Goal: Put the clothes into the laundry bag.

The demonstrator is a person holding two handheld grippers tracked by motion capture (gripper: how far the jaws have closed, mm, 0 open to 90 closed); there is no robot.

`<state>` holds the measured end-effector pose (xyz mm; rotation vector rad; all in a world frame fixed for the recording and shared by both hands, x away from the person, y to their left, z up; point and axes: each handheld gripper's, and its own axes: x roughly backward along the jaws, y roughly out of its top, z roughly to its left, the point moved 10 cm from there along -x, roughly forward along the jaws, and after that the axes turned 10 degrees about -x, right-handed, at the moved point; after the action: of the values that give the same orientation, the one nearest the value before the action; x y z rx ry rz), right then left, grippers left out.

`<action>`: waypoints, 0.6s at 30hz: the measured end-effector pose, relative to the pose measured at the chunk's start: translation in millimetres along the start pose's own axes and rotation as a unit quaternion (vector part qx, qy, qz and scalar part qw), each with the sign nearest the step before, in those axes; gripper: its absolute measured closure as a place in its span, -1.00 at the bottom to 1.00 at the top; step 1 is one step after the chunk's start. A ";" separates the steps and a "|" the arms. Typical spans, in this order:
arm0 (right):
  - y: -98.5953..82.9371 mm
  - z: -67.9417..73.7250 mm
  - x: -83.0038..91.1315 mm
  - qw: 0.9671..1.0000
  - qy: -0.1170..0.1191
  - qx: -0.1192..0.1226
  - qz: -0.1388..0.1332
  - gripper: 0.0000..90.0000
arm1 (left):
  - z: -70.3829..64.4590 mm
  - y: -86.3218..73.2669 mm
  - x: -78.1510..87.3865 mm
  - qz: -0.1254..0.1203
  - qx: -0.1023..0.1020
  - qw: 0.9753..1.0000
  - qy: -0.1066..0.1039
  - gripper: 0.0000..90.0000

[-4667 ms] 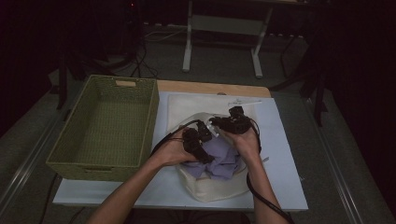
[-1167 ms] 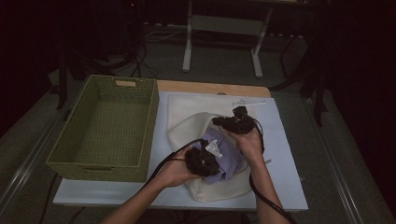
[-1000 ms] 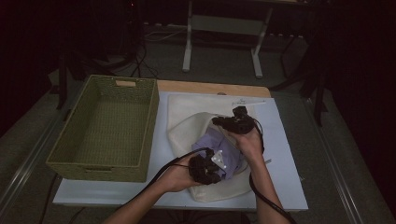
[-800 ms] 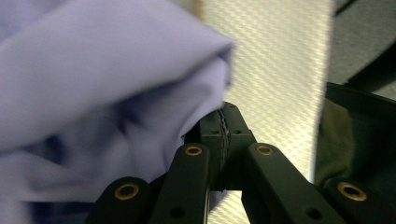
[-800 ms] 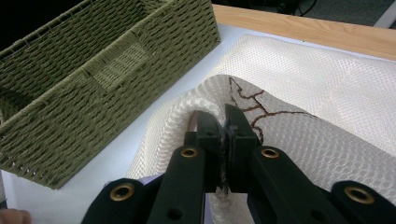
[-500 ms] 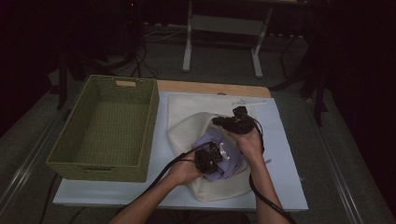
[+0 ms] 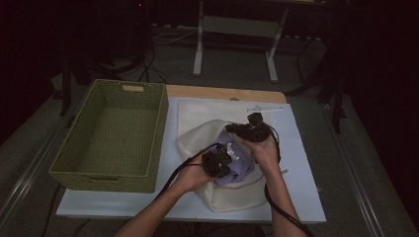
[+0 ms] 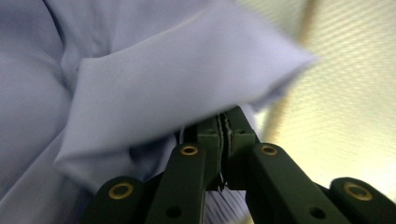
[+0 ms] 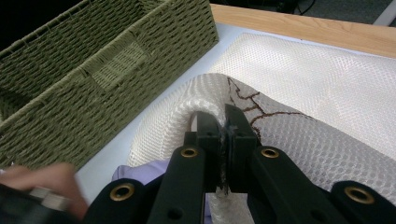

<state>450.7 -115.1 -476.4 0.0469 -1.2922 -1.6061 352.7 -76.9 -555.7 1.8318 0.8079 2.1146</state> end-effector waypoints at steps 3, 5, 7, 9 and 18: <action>-0.3 -0.5 0.3 1.000 0.000 0.000 -0.001 0.93 | -0.6 -1.3 12.8 -0.006 0.001 1.000 0.002 0.99; -0.4 -0.6 0.4 1.000 0.000 0.000 -0.001 0.93 | 2.3 -5.3 25.8 -0.013 0.006 1.000 0.012 1.00; -0.5 -0.4 0.0 1.000 0.000 0.000 -0.001 0.93 | 6.7 -10.2 34.4 -0.015 0.017 1.000 0.017 1.00; -0.5 0.3 -0.7 1.000 0.000 -0.001 0.000 0.93 | 13.2 -17.7 43.9 -0.011 0.038 0.999 0.028 1.00; -0.9 0.8 -1.9 1.000 0.000 -0.001 0.001 0.93 | 38.7 -34.2 64.4 -0.017 0.096 0.991 0.092 1.00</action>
<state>450.6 -113.3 -477.8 0.0445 -1.2909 -1.6059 371.5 -6.2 -517.6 1.7137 1.1118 2.2788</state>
